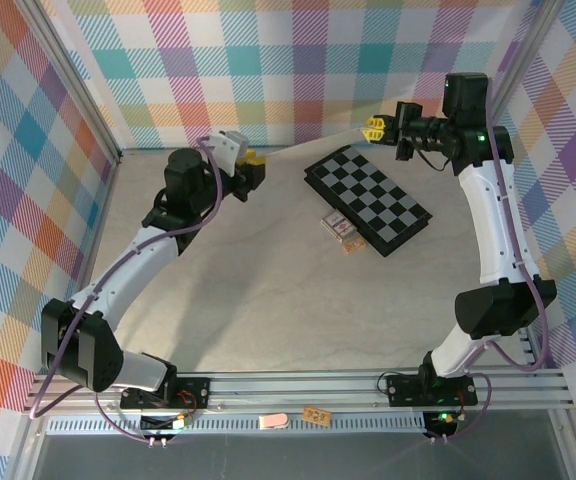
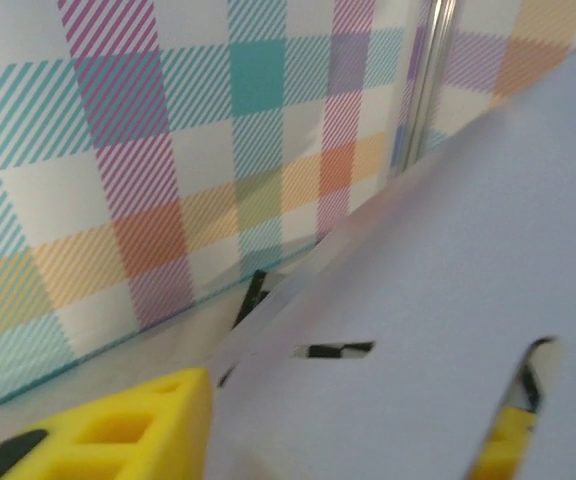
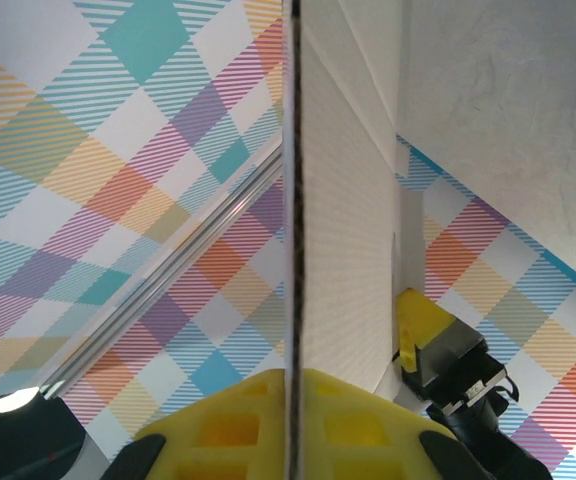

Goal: Fold the paper box

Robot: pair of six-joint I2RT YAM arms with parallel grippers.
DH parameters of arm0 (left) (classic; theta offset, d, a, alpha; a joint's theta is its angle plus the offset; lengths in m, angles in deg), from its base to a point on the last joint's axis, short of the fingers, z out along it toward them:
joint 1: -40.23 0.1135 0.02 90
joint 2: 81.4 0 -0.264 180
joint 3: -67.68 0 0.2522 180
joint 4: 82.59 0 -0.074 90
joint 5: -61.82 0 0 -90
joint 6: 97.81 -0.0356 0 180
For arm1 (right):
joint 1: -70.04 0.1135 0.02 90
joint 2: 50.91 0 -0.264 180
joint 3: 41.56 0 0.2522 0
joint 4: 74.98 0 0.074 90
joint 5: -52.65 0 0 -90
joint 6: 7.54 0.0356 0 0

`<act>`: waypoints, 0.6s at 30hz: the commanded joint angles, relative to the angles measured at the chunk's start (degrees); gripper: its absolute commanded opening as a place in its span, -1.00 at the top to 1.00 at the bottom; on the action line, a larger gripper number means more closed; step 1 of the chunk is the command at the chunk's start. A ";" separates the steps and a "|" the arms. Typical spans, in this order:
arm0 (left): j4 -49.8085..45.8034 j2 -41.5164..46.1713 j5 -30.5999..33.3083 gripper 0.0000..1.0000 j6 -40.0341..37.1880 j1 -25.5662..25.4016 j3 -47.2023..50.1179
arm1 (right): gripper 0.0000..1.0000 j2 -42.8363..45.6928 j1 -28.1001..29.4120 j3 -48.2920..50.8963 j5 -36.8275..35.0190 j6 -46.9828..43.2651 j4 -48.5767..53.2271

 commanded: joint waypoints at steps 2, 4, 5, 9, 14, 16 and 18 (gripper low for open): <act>-2.80 -0.06 -5.15 0.79 1.24 -0.84 -1.57 | 1.00 -0.45 -0.53 -0.64 1.36 0.60 -1.64; -3.84 1.24 -4.64 1.00 1.46 -1.13 -1.00 | 0.63 -0.84 -0.89 -0.86 1.27 0.48 -2.38; -4.66 2.04 -4.12 1.00 1.63 -1.14 -0.81 | 0.35 -1.12 -1.11 -1.16 1.24 0.15 -2.56; -14.00 5.98 1.92 1.00 4.29 -1.22 -3.25 | -0.36 -1.33 -2.54 -5.77 -3.33 -5.53 -0.11; -31.90 8.74 7.16 1.00 16.48 -1.22 -10.31 | -0.57 2.58 -2.41 -9.55 -17.63 -14.98 5.42; -39.36 9.05 6.46 1.00 22.34 -1.22 -12.80 | -0.63 4.69 -1.81 -9.30 -23.37 -19.21 7.21; -47.22 8.82 5.48 1.00 25.81 -1.22 -15.03 | -0.64 5.79 -1.19 -9.04 -26.41 -22.40 8.19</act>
